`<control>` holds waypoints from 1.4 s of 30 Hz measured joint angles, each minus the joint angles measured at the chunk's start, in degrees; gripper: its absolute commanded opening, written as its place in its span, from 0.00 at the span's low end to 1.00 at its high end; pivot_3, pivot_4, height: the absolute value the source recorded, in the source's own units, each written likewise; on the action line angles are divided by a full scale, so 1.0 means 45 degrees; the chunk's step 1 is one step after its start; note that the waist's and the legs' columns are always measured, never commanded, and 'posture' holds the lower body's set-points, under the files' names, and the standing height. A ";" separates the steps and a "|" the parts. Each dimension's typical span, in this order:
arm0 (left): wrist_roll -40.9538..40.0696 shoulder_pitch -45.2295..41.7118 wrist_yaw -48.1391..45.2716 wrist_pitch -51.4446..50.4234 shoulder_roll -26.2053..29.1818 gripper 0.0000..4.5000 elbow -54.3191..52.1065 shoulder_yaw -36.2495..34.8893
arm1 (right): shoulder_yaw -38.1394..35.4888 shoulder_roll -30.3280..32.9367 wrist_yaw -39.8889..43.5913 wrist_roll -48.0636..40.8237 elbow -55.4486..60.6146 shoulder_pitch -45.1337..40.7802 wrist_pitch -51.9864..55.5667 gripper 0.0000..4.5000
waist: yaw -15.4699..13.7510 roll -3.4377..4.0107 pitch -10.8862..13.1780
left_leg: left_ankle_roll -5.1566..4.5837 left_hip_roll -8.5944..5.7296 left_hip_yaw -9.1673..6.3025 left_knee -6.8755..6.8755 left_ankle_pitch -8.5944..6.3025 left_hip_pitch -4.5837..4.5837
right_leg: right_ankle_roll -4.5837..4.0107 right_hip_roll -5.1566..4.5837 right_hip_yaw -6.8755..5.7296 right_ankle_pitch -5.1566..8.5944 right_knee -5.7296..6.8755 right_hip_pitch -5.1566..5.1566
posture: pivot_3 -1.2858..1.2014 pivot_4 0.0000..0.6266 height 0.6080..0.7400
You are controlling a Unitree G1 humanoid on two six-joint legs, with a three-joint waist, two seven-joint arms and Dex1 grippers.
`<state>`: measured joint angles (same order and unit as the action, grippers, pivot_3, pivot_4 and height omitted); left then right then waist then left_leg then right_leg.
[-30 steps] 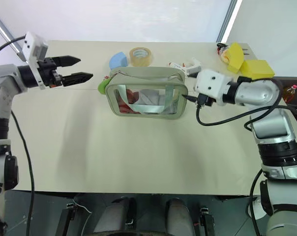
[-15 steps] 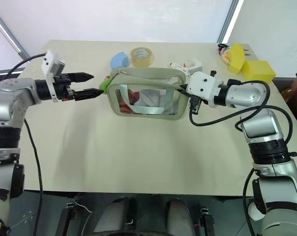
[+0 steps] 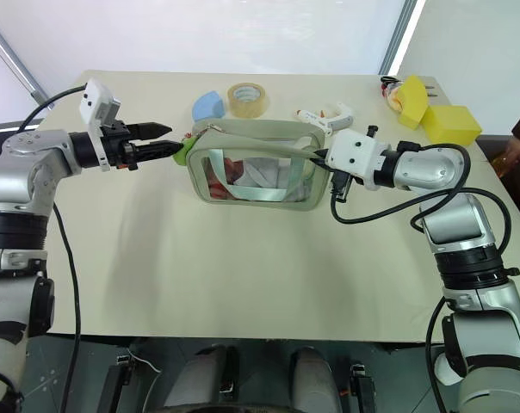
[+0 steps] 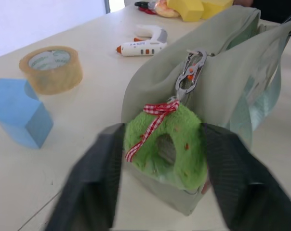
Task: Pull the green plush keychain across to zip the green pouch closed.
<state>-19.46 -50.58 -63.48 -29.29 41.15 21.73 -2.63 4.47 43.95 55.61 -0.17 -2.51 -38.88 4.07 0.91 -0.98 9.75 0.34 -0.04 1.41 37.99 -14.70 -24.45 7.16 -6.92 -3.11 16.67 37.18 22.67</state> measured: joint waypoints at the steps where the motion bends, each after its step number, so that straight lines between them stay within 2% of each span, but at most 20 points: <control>1: 0.0021 0.0003 -0.0054 0.0000 -0.0001 0.14 0.0004 0.0036 | 0.0000 0.0000 -0.0004 0.0004 0.0000 -0.0001 -0.0002 0.00 | -0.0001 0.0000 0.0000 | 0.0000 0.0000 0.0001 0.0000 0.0000 0.0000 | 0.0000 0.0000 0.0000 0.0000 0.0000 0.0000 | 0.52 0.24 1.00; 2: 0.0044 0.0015 -0.0103 0.0018 -0.0005 0.01 0.0000 0.0053 | 0.0000 -0.0001 -0.0007 0.0007 0.0000 -0.0003 0.0000 0.00 | 0.0001 0.0000 0.0000 | 0.0000 0.0000 0.0000 0.0000 0.0000 0.0000 | 0.0000 0.0000 0.0001 0.0000 0.0000 0.0000 | 0.52 0.24 1.00; 12: 0.0332 0.0117 0.0141 0.0349 -0.0170 0.00 0.0102 0.0314 | 0.0000 0.0003 -0.0007 0.0038 -0.0001 -0.0012 0.0026 0.00 | -0.0014 0.0000 0.0000 | 0.0000 0.0000 -0.0002 0.0000 0.0000 0.0000 | 0.0000 0.0000 0.0000 0.0000 0.0000 0.0000 | 0.52 0.24 1.00; 15: 0.0328 -0.0035 0.0330 0.0360 -0.0212 0.20 0.0242 0.0306 | 0.0000 0.0004 -0.0008 0.0111 -0.0001 -0.0028 0.0027 0.00 | -0.0016 0.0000 0.0000 | 0.0000 0.0000 -0.0001 0.0000 0.0000 -0.0001 | 0.0000 0.0000 0.0001 0.0000 -0.0001 0.0000 | 0.52 0.24 1.00; 22: 0.0171 -0.0505 0.0465 0.0199 -0.0212 0.99 0.0389 0.0139 | 0.0000 0.0006 0.0011 0.0239 -0.0001 -0.0036 0.0081 0.00 | -0.0016 0.0000 0.0000 | 0.0000 0.0000 -0.0002 0.0002 0.0000 -0.0001 | 0.0000 0.0000 0.0000 0.0000 0.0000 -0.0001 | 0.52 0.24 1.00; 33: -0.0242 -0.0446 0.0238 -0.0292 -0.0200 0.99 0.0074 0.0118 | 0.0000 0.0002 -0.0023 0.0264 0.0039 -0.0033 0.0126 0.00 | -0.0017 0.0000 0.0000 | 0.0000 0.0000 -0.0003 0.0002 0.0000 -0.0001 | 0.0000 0.0000 0.0000 0.0000 0.0000 -0.0002 | 0.52 0.24 1.00; 42: 0.0322 0.0040 0.0136 0.0288 0.0008 0.99 0.0485 0.0315 | 0.0003 0.0006 -0.0071 0.0287 0.0139 0.0004 0.0188 0.00 | -0.0019 0.0000 0.0000 | 0.0000 0.0000 0.0000 0.0002 0.0000 0.0000 | 0.0000 0.0000 -0.0001 0.0000 0.0000 -0.0002 | 0.52 0.24 1.00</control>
<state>-18.02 -50.40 -62.86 -28.00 41.18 23.92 -1.21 4.48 43.98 55.28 1.12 -1.88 -38.86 4.92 0.83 -0.98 9.75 0.34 -0.04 1.41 37.99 -14.70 -24.45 7.16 -6.92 -3.11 16.66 37.18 22.66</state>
